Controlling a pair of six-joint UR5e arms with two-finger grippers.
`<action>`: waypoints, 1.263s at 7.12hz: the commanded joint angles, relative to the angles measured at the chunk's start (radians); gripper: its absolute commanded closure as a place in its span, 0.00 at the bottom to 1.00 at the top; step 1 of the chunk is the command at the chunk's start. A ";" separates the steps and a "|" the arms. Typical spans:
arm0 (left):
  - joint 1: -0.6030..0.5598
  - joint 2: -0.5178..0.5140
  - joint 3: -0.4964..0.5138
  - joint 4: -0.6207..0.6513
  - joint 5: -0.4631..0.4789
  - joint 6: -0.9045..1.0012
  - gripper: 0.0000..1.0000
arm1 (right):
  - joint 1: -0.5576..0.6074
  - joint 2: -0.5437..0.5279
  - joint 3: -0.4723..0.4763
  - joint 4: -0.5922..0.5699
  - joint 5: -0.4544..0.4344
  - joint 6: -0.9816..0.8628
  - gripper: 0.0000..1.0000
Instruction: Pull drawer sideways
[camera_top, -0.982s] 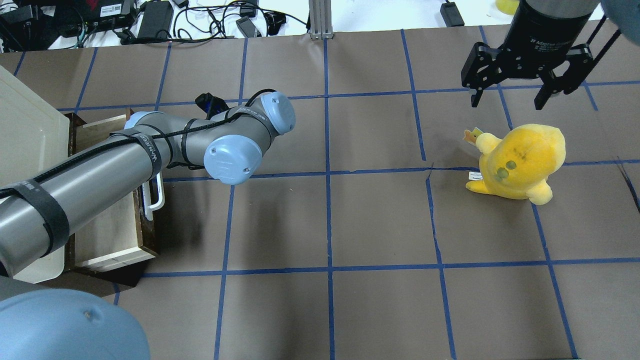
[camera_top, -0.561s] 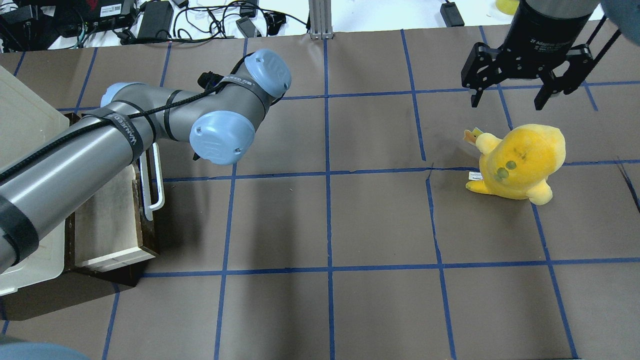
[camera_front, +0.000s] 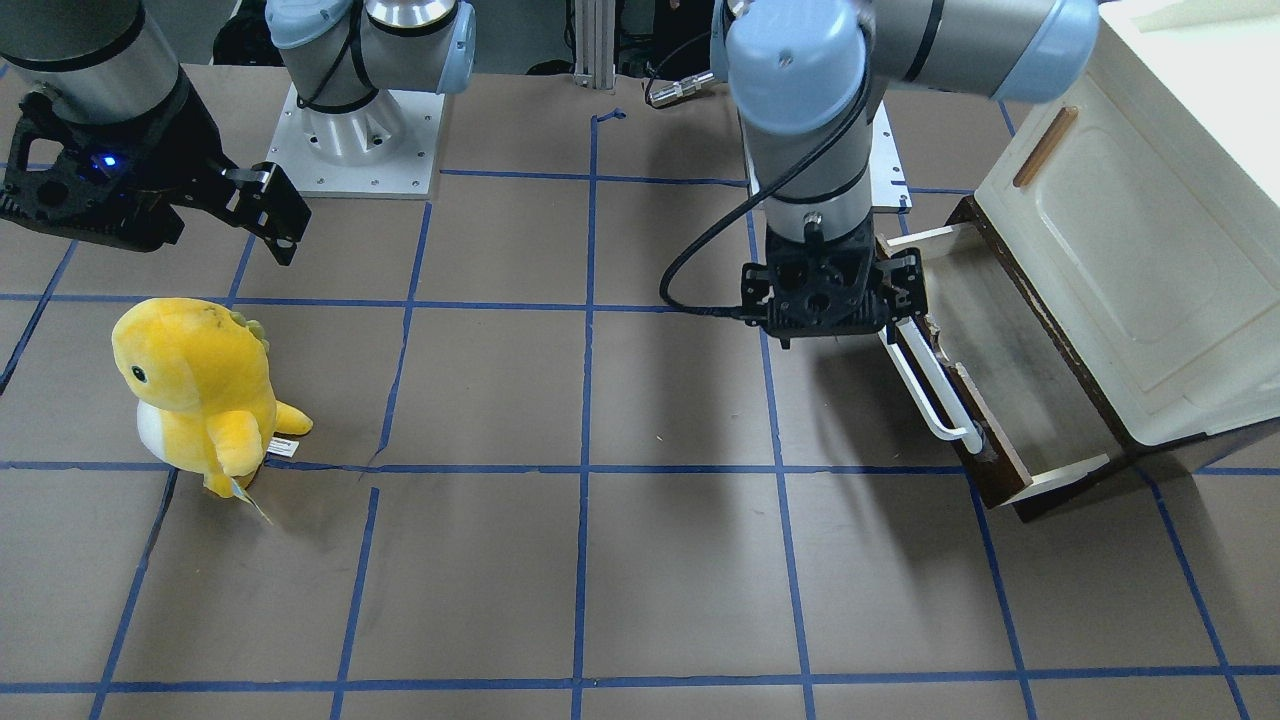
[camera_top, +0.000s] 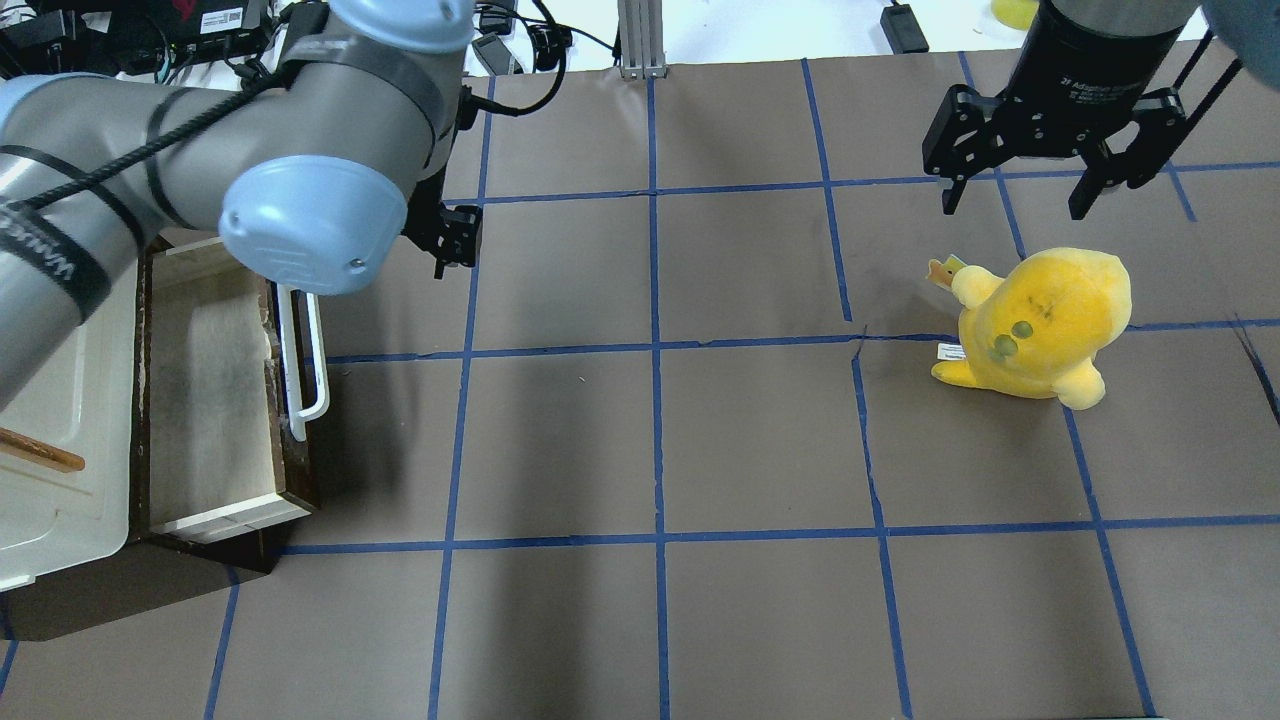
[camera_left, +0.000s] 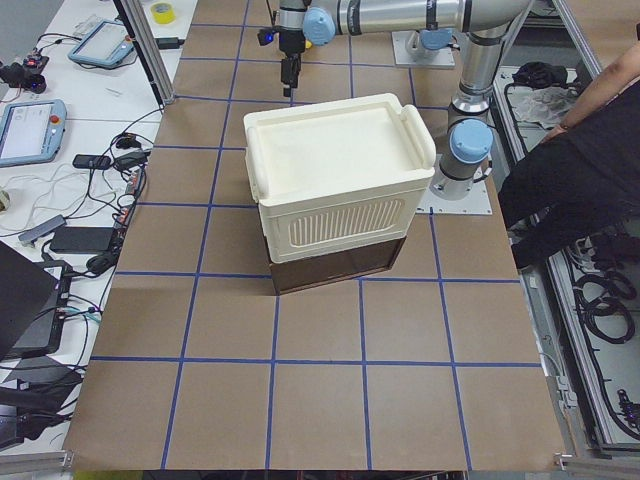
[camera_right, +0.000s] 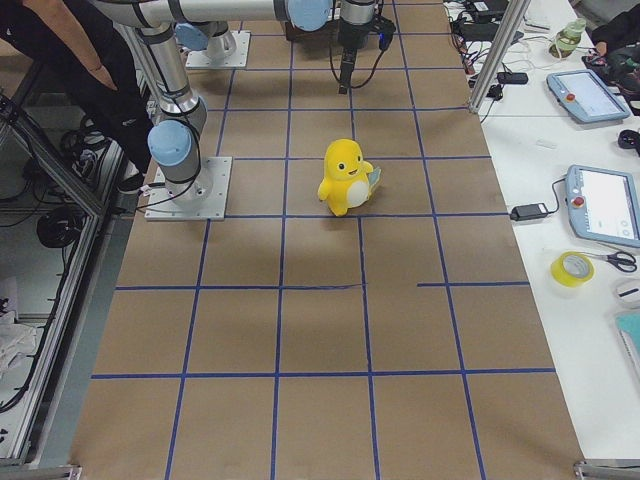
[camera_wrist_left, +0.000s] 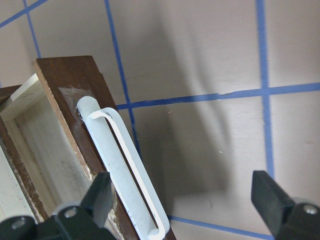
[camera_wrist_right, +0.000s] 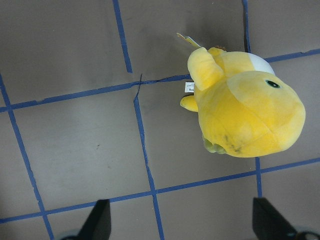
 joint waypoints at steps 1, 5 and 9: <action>0.131 0.124 0.010 -0.094 -0.276 0.013 0.00 | -0.001 0.000 0.000 0.000 0.000 0.000 0.00; 0.187 0.186 -0.001 -0.193 -0.304 0.069 0.00 | 0.000 0.000 0.000 0.000 0.000 0.000 0.00; 0.207 0.187 0.010 -0.202 -0.304 0.238 0.00 | 0.000 0.000 0.000 0.000 0.000 0.000 0.00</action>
